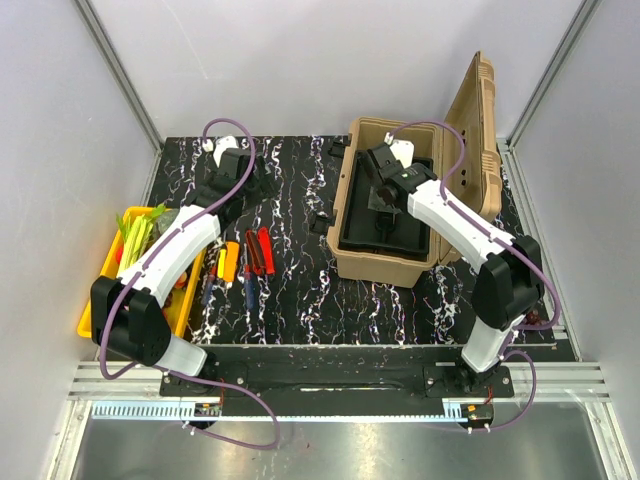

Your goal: Pack the tool kit

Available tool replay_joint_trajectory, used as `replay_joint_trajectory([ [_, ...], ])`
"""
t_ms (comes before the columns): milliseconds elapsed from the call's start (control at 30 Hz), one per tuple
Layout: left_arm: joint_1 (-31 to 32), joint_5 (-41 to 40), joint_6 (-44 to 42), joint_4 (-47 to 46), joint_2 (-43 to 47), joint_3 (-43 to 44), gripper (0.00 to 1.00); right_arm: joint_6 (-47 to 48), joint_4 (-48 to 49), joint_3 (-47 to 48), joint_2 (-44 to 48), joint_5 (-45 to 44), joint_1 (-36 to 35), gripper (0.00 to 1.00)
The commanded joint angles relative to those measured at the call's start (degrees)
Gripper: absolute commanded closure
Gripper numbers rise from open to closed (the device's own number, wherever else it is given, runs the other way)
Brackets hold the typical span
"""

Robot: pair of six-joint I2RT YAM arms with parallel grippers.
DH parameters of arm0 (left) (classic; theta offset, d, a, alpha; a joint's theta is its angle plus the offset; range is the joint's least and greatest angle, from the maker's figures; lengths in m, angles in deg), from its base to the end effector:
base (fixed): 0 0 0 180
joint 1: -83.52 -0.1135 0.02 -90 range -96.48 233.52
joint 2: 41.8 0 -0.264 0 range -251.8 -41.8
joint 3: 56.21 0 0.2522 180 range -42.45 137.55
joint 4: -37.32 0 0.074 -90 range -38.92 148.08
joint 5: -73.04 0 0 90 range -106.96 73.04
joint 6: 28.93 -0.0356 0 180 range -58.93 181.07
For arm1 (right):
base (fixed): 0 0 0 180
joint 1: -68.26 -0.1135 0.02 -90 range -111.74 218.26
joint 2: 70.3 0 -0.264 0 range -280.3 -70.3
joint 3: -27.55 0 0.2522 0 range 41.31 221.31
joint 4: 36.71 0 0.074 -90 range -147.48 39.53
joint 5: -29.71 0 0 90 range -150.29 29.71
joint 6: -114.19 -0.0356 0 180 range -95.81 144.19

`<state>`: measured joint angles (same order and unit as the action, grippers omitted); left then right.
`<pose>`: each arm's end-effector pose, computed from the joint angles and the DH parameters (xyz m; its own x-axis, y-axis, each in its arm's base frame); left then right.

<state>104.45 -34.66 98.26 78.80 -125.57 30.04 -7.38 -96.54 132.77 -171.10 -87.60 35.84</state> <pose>0.3095 -0.1068 0.3189 -0.5406 -0.4098 -0.7348 -0.2600 0.9120 -0.3173 0.3303 0.1904 0.3053 -0.7264 0.0898 -0.6814 0.1453 0.9891 -0.0246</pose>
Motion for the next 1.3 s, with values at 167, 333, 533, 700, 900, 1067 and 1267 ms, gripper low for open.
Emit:
replay_joint_trajectory([
  [167,-0.8,0.73,0.34,-1.01,-0.17,0.9,0.05,-3.23,-0.08,-2.34,2.09,2.08,0.34,0.76],
  [333,-0.8,0.91,0.6,-1.09,0.18,0.46,0.05,-3.85,-1.05,-2.34,2.79,2.96,0.43,0.81],
  [533,-0.8,0.91,0.69,-1.09,0.53,-0.24,0.05,-5.16,-0.52,-3.74,4.03,6.56,0.35,0.84],
  [700,-0.89,0.91,0.78,-1.09,0.62,-0.51,0.05,-5.87,-1.13,-3.92,3.68,6.57,0.34,0.83],
  [900,-0.8,0.91,0.69,-1.09,0.88,-0.77,0.05,-6.84,-2.89,-4.01,3.06,4.02,0.34,0.52],
  [1067,-0.8,0.12,0.16,0.83,1.15,-1.29,0.05,-3.86,-2.28,-0.85,5.42,-0.19,0.34,0.28],
  [1267,-0.8,-1.64,0.42,5.14,1.41,-5.33,0.05,0.89,-0.09,5.91,8.94,-2.66,0.34,0.14],
])
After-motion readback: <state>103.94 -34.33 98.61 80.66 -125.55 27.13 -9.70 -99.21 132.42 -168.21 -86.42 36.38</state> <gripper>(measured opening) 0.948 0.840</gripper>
